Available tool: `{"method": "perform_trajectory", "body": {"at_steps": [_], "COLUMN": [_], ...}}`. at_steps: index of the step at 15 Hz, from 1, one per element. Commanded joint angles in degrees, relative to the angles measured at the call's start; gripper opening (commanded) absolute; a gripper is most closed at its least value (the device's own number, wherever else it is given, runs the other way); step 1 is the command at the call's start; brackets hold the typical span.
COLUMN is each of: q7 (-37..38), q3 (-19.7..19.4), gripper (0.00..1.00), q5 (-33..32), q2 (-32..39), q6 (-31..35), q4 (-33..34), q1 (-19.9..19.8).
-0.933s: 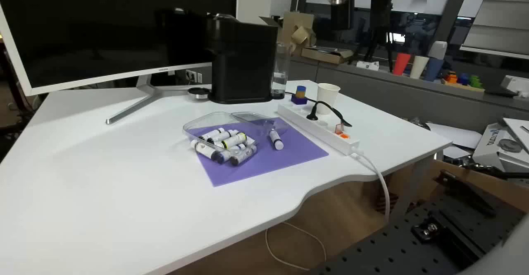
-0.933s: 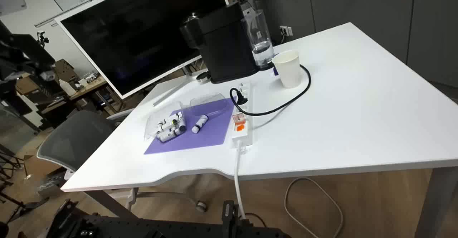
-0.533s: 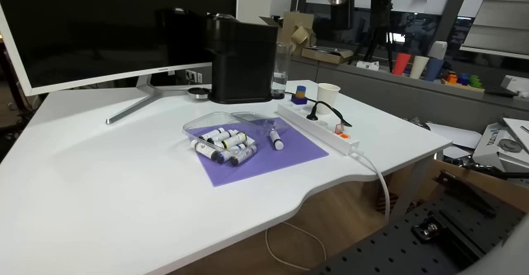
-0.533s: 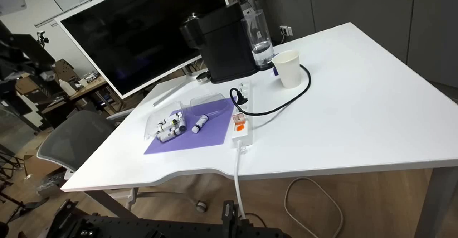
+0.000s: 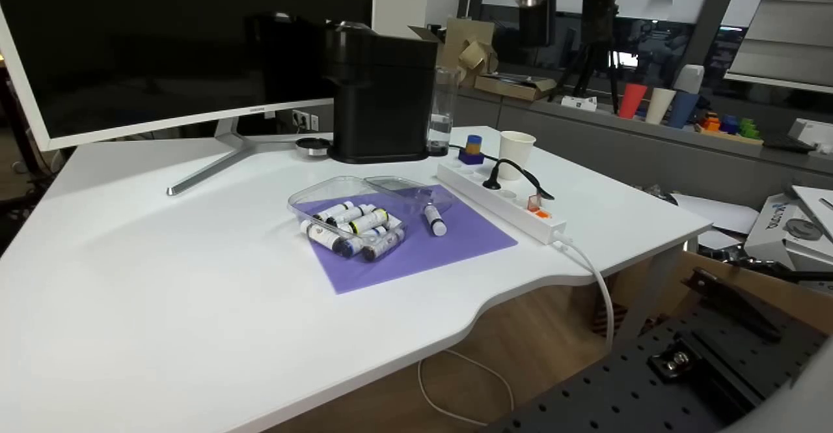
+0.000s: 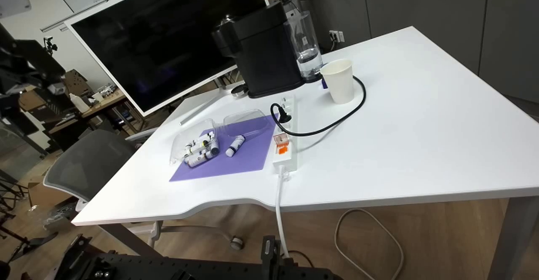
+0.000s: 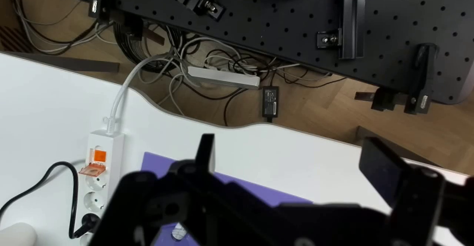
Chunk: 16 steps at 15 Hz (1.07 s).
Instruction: Close the lid on the clear container
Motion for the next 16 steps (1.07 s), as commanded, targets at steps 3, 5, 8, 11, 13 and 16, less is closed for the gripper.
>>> {"method": "perform_trajectory", "body": {"at_steps": [3, 5, 8, 11, 13, 16], "q7": [4.6, 4.0, 3.8, 4.4, 3.5, 4.7], "q3": [-4.3, -7.6, -12.4, -16.2, -18.6, -19.7], "gripper": [1.00, 1.00, 1.00, 1.00, 1.00, 1.00], "q5": [0.1, -0.1, 0.6, 3.7, 8.4, 17.9], "q2": [3.2, 5.9, 12.5, 19.9, 24.9, 32.3], "q6": [7.1, 10.3, 16.2, 24.0, 31.1, 41.5], "q4": [0.2, 0.6, 2.0, 3.8, 4.8, 6.6], "q1": [-5.1, -8.4, -13.3, -15.8, -15.6, -13.6]}}
